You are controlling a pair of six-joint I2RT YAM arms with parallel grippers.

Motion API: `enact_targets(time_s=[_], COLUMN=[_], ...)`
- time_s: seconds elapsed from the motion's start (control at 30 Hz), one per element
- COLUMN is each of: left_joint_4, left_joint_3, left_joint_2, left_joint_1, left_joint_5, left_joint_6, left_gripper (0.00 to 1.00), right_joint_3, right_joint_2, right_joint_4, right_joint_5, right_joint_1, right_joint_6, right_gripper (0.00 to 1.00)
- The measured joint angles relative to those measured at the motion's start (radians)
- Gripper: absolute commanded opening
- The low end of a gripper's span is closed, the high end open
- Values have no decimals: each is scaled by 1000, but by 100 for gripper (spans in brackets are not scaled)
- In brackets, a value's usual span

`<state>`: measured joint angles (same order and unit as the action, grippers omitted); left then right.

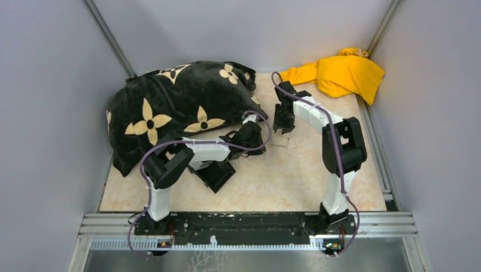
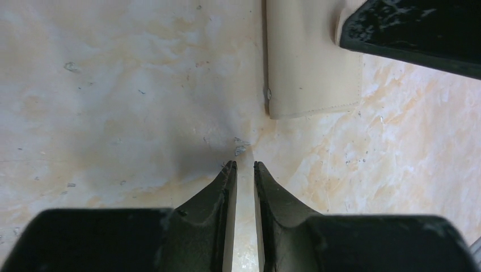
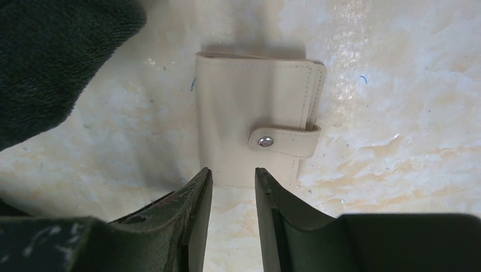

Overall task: Put the credit cards into the card holder
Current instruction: Close the card holder at the center of the board, then reset both arms

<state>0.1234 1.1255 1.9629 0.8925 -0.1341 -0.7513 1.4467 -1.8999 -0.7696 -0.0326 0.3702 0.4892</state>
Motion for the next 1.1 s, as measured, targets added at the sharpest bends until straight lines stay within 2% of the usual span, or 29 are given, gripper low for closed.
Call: enact_targets(time_s=[0.1,0.33,0.53,0.67,0.77,0.87,1.0,1.1], left_joint_4=[-12,-50,-55,-46,-26,9,17,19], left_joint_3=[6,40,132,184,172,127,54,14], left_joint_2=[0,1,24,60,61,45,-26,-121], left_joint_1=[-6,-46,-81,-89,-85,-79,-63,-35], left_joint_5=[-8,-26,-45,-43,-42,-48,-83,-130], left_joint_6=[9,55,116,151,174,206,270,322], left_gripper=[25,24,23,23,25,29,37,47], right_joint_3=[-12,-115,-245,-330,-385,-436,-488,-525], right_joint_2=[26,127,204,262,315,377,454,507], right_joint_4=[15,69,162,218,266,325,375,410], right_joint_5=[0,-52,-92,-127,-160,-207,-263,-314], right_joint_1=[0,-8,-66,-100,-102,-102,-102,-102], right_joint_6=[-1,2,42,64,63,49,19,0], right_gripper=[35,26,12,11,13,24,31,35])
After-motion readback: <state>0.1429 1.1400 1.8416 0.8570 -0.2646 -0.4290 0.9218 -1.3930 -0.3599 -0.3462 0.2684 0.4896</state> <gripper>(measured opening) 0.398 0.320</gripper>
